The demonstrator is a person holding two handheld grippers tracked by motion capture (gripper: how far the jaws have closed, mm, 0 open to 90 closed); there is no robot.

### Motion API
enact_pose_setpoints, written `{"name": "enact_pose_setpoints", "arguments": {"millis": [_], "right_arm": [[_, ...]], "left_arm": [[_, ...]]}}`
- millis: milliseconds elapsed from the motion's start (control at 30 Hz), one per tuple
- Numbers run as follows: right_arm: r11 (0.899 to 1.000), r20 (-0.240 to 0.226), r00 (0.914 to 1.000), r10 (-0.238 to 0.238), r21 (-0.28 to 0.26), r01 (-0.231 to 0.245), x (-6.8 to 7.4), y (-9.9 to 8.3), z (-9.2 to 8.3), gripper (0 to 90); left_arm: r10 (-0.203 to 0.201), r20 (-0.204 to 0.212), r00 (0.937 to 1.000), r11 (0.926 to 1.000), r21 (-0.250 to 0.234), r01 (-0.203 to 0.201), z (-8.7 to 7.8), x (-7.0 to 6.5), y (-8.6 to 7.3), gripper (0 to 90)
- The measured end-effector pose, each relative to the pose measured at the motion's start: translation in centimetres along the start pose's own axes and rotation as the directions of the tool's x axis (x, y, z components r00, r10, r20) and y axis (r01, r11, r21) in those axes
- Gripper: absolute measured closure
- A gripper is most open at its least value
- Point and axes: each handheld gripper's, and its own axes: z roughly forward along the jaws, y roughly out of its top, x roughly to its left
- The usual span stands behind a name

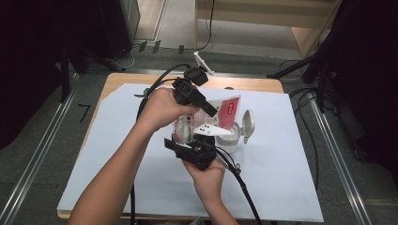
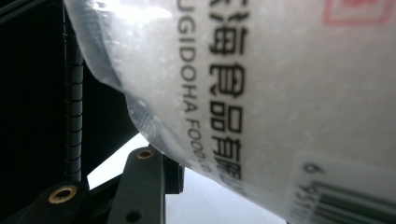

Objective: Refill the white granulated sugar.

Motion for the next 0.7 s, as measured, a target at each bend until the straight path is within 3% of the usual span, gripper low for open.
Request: {"name": "enact_pose_setpoints", "arguments": {"millis": [700], "right_arm": [[1.000,0.005,1.0000,-0.006,-0.012,0.006,0.13,0.03,-0.09,62.2]], "left_arm": [[0.001,-0.001,1.0000,0.9999,-0.016,-0.001,-0.10,-0.26,-0.13,79.5]]}}
